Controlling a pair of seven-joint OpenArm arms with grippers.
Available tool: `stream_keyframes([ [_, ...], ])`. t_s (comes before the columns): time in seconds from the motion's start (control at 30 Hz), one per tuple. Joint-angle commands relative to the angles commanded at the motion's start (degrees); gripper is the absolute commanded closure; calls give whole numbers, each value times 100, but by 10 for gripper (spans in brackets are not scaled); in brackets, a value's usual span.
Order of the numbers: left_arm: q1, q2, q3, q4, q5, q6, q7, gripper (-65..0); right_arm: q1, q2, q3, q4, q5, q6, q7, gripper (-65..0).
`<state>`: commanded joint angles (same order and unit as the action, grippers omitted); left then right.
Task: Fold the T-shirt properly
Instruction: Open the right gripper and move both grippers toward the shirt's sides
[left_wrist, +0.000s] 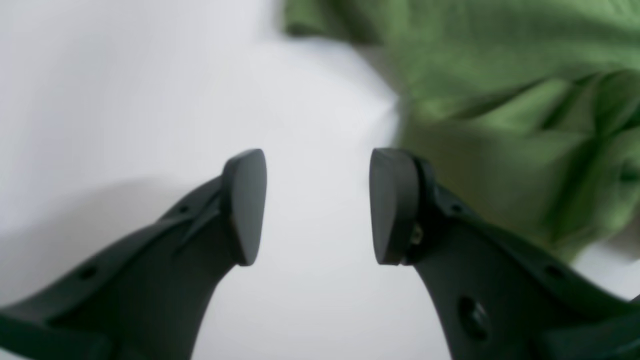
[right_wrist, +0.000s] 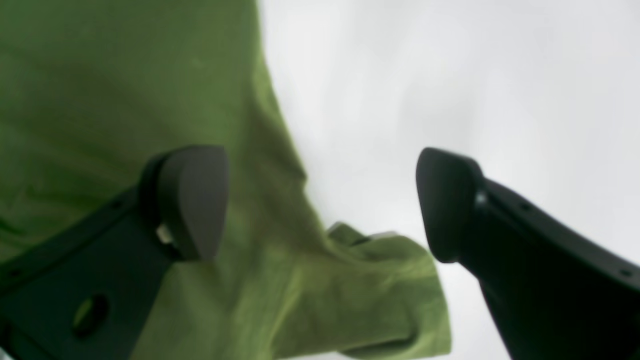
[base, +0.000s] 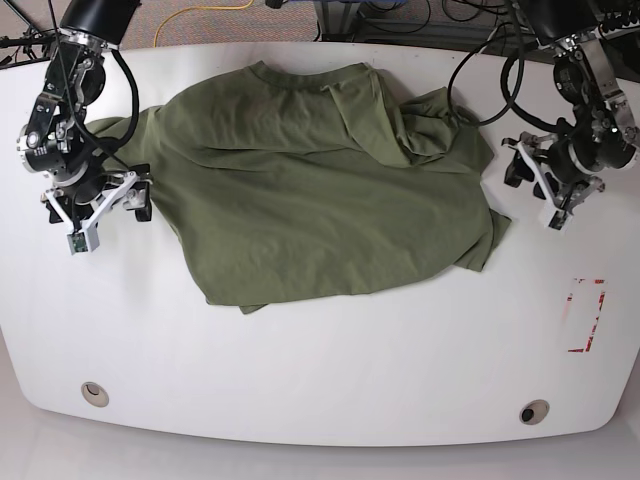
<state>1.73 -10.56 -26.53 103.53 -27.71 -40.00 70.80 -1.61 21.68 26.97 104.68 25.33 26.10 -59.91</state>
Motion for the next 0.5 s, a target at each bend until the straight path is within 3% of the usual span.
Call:
stream_keyframes([
  [0.5, -568, 275, 99, 110, 215, 0, -138, -311, 297, 110, 16, -403, 21, -14, 62, -566],
])
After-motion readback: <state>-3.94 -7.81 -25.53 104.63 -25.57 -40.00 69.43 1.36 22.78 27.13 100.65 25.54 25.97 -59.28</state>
